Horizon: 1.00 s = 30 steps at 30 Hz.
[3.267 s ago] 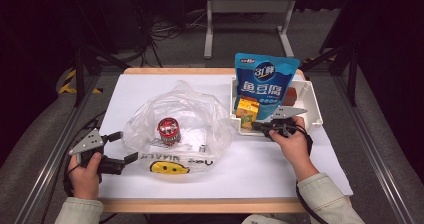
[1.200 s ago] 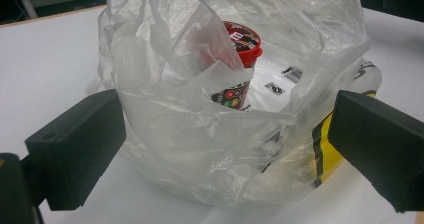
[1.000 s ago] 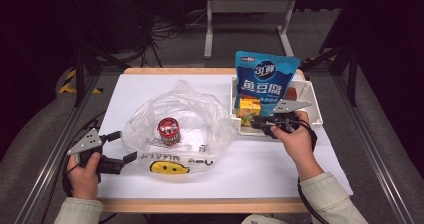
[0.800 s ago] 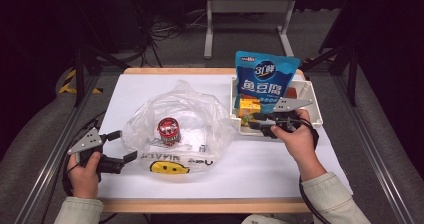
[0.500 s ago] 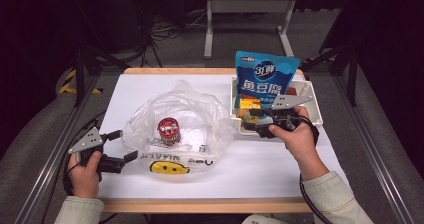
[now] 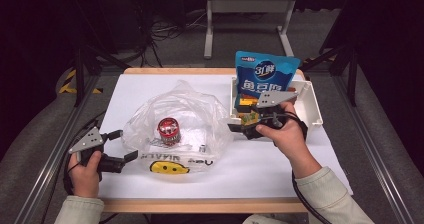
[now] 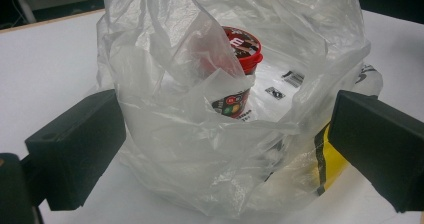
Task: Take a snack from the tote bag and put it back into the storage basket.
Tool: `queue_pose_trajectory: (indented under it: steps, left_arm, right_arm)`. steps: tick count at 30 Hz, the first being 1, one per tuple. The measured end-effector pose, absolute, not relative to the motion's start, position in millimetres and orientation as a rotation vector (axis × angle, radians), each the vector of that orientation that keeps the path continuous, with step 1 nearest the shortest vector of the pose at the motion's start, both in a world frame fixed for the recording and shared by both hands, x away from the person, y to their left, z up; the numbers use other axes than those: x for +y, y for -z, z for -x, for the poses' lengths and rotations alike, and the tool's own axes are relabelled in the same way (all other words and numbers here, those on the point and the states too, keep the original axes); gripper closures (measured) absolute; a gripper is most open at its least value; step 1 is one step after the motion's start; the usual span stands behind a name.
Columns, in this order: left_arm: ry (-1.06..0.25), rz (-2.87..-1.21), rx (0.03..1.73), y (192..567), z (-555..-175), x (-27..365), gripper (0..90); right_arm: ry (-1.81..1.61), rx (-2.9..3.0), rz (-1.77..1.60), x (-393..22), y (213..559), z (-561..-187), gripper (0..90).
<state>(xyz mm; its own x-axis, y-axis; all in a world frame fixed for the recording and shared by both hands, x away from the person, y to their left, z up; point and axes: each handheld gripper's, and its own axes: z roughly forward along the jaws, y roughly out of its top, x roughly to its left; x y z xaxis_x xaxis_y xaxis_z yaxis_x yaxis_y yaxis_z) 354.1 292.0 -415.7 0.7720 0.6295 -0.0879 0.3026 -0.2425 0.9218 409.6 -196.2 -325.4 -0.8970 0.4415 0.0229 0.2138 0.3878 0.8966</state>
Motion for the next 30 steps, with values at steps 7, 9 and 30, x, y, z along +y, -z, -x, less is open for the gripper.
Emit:
queue_pose_trajectory:
  steps: [7,9,30]
  left_arm:
    - [-0.365,-1.846,0.716,415.3,-353.7,292.3,2.5]
    - [-0.365,-1.846,0.715,415.4,-353.6,292.4,2.5]
    - [-0.364,-1.846,0.715,415.6,-354.1,292.0,2.4]
  right_arm:
    - [-1.541,2.433,-0.548,-172.4,321.3,-409.8,23.9]
    - [-1.539,2.435,-0.539,-166.7,320.7,-410.8,23.5]
    - [-1.493,2.508,-0.532,-107.4,340.1,-429.1,21.2]
